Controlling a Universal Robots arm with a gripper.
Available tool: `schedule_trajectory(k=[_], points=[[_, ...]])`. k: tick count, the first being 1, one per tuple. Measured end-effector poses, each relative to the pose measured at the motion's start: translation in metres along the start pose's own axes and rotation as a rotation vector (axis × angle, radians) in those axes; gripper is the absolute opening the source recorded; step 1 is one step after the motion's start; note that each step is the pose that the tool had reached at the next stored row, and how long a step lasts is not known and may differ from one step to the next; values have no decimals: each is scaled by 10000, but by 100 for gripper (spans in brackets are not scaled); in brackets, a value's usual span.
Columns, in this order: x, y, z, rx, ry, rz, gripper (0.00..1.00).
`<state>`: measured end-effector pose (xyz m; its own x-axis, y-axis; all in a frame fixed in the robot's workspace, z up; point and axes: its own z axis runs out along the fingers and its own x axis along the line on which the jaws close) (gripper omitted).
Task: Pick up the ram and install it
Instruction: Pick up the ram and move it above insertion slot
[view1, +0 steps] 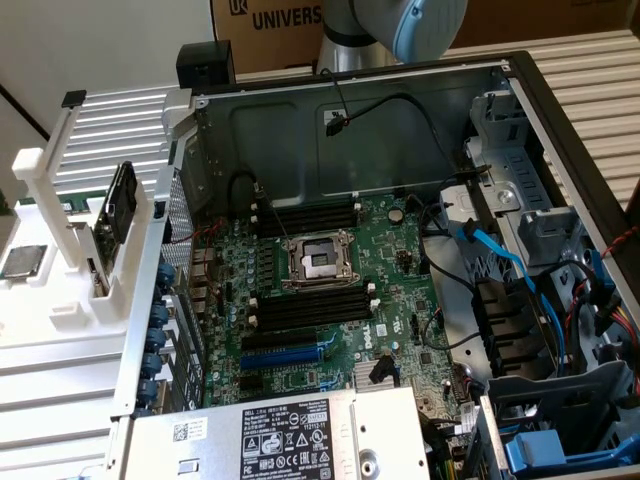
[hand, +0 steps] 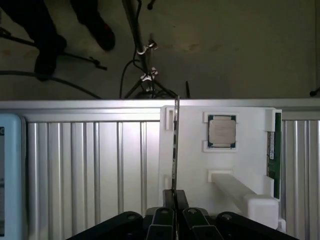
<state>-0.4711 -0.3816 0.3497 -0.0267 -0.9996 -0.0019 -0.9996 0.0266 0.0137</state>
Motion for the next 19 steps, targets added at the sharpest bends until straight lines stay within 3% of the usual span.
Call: schedule_trajectory(k=[3,8,13,19], points=[[-2,-31,-54,5,67,1,13],[-6,-98,-87,4,71,1,13],[-9,-193,-193,5,71,1,13],[-9,-197,-198,5,71,1,13]])
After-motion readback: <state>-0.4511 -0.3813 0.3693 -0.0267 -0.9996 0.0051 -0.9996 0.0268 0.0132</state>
